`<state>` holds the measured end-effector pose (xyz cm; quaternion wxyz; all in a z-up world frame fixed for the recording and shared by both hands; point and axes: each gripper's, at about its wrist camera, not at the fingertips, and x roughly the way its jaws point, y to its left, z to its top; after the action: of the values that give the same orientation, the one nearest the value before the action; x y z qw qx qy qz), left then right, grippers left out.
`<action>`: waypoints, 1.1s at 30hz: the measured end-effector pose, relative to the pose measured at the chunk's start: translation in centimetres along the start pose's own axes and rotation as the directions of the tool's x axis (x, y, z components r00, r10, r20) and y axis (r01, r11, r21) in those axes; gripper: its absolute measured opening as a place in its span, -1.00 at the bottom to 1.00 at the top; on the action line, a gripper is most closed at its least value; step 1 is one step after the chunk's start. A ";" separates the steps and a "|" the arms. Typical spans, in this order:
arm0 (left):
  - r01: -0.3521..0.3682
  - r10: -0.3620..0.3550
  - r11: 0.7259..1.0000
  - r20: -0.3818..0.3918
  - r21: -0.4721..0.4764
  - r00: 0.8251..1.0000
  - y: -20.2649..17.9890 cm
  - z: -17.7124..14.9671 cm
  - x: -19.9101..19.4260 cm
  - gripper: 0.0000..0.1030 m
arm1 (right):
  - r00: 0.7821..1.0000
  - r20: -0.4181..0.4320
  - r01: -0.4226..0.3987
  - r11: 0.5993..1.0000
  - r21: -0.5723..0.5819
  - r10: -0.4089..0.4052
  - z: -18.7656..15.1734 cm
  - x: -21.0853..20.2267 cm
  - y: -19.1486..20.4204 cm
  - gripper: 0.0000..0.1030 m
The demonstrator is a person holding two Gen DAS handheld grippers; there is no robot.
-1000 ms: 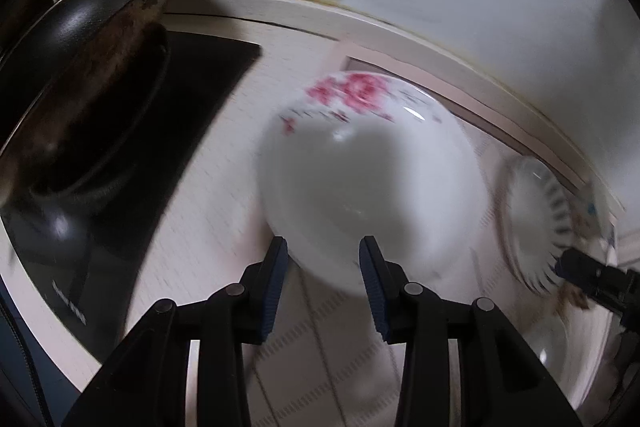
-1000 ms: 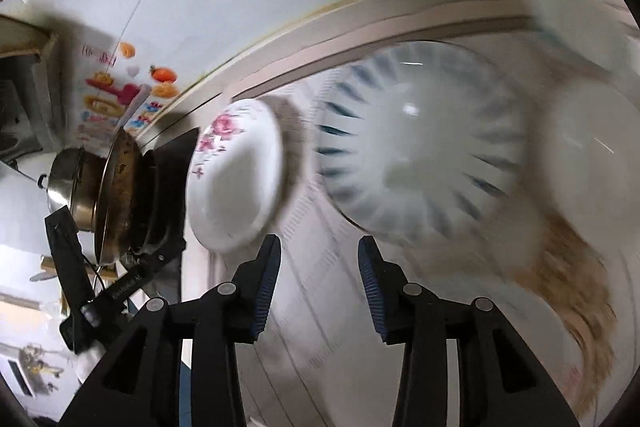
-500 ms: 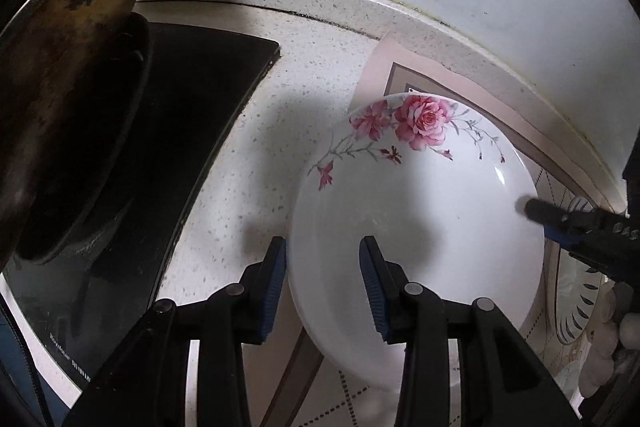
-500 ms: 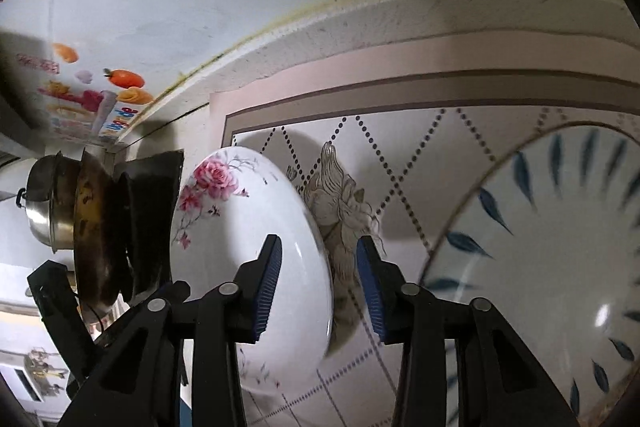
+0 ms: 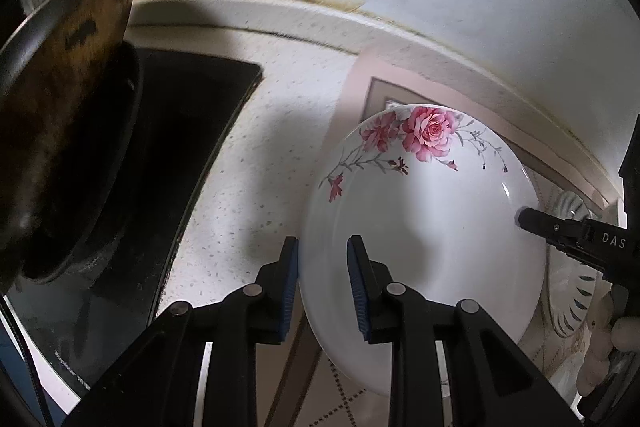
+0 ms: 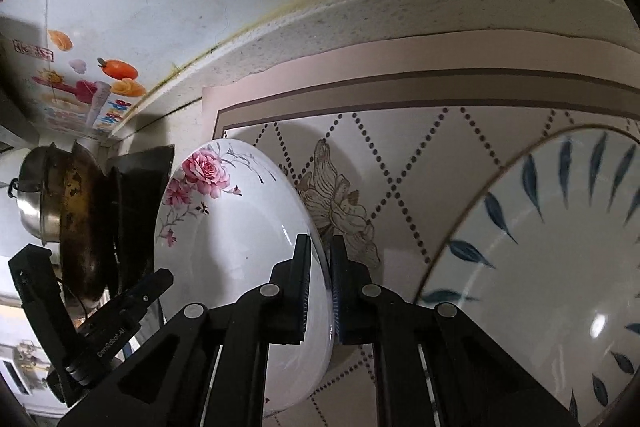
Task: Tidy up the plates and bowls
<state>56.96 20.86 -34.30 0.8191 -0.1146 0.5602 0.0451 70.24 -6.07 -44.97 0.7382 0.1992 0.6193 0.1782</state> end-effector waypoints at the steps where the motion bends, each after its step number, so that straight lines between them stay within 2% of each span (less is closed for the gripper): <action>1: 0.009 -0.009 1.000 0.004 0.003 1.000 -0.3 0.0 -0.5 -0.57 | 1.000 0.004 -0.001 1.000 0.000 0.001 -0.2 -0.3 -0.1 -0.78; 11: 0.077 -0.080 0.993 0.031 0.094 0.996 -5.4 -2.3 -6.4 -0.57 | 0.999 0.031 -0.011 1.000 0.028 0.011 -5.1 -7.7 -2.5 -0.78; 22: 0.180 -0.171 0.968 -0.065 0.175 0.983 -13.6 -10.3 -8.3 -0.57 | 0.996 0.091 0.006 0.996 0.094 -0.015 -15.1 -18.3 -9.5 -0.78; 27: 0.196 -0.175 0.953 -0.109 0.231 0.979 -16.6 -13.3 -7.9 -0.57 | 0.995 0.087 0.027 0.990 0.138 -0.039 -19.5 -21.0 -13.5 -0.78; 33: 0.178 -0.139 0.940 -0.148 0.292 0.979 -19.0 -16.0 -7.0 -0.57 | 0.997 0.066 0.038 0.984 0.172 -0.050 -23.1 -21.4 -17.0 -0.78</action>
<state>43.71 -0.97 -30.77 0.7912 -0.0348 0.5996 -0.1149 44.13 -29.92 -39.21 0.7434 0.2539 0.6105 0.1010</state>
